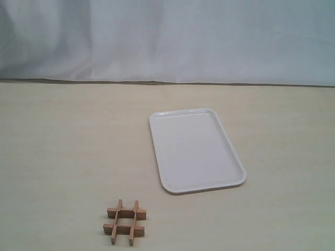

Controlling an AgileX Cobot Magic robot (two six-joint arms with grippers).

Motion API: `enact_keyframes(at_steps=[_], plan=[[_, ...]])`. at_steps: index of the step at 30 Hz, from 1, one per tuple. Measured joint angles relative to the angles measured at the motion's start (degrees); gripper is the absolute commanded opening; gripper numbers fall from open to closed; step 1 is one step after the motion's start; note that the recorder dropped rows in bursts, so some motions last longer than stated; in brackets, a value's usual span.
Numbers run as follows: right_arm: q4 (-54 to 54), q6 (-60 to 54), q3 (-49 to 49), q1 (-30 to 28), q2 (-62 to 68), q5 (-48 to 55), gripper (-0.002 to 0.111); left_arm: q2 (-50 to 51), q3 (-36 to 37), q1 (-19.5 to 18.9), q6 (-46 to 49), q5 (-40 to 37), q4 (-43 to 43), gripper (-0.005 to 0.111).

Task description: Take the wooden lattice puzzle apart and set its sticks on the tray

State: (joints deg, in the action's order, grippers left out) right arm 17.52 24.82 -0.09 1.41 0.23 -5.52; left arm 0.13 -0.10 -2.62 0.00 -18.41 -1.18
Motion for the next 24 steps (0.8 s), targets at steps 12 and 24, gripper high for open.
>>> enact_keyframes(at_steps=[12,24], plan=[[-16.2,-9.4,-24.4,0.0,23.4,14.9,0.004,0.0,0.0,0.0,0.0,0.0,0.0,0.0],[0.2,-45.5,-48.8,0.1,59.8,48.3,0.004,0.0,0.0,0.0,0.0,0.0,0.0,0.0]])
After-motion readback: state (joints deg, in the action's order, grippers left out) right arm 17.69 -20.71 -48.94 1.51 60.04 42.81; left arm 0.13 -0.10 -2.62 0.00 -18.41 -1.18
